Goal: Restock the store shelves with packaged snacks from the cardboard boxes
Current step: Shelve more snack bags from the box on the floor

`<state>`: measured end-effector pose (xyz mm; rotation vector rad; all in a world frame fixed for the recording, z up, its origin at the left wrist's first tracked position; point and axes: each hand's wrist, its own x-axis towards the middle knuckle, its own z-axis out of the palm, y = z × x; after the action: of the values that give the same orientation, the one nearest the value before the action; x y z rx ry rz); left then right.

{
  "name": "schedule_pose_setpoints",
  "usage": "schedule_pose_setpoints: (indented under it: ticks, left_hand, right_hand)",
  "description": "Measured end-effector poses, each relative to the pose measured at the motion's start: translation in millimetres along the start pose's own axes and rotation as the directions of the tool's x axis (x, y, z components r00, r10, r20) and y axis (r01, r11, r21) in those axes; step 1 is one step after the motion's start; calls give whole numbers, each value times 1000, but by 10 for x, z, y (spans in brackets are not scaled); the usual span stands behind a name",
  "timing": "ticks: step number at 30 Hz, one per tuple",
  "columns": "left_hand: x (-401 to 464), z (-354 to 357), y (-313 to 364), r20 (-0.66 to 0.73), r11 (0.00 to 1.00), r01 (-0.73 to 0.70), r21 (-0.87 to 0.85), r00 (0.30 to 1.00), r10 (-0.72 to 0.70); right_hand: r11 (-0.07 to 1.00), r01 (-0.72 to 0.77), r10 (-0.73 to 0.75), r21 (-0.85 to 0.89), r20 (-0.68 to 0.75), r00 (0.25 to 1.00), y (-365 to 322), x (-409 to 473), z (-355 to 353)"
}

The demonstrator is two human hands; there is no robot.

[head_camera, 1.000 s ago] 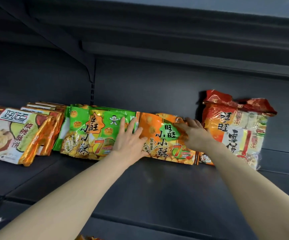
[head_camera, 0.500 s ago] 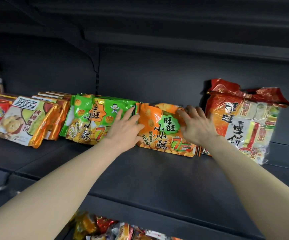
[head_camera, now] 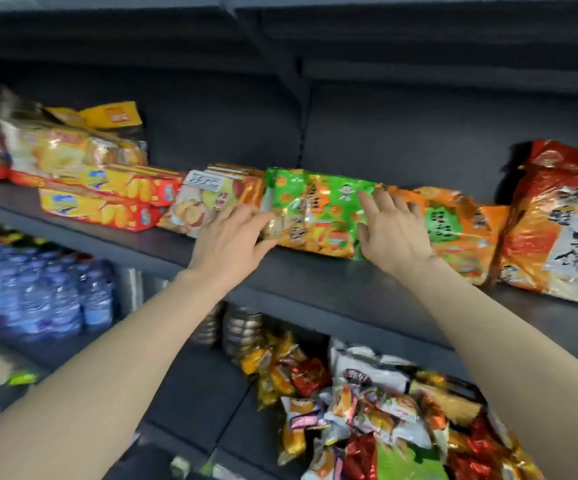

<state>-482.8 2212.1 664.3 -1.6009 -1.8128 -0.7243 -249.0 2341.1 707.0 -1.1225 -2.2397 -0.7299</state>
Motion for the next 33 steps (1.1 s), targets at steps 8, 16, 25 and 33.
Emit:
schedule_pose_setpoints:
  ticks: [8,16,25,33]
  left_hand:
    - [-1474,-688,-1607,-32,970,161,180,987,-158]
    - [-3103,-1242,-2836,24,890,335,309,933,-360]
    - [-5068,-1195,-3765,82,685,629,367,712,-698]
    - [-6809,-710,-3963,187,371,796,478,321,-929]
  right_hand:
    - [960,211,-184,183,-150,971,-2183,-336,-35]
    - [843,412,-378,345,-163,911,-4255,-934,208]
    - [623,608,-683,492,-36,729,-6159,-1884,1088]
    - [411,568,-864,713,106,492,-7510,-2839,2057]
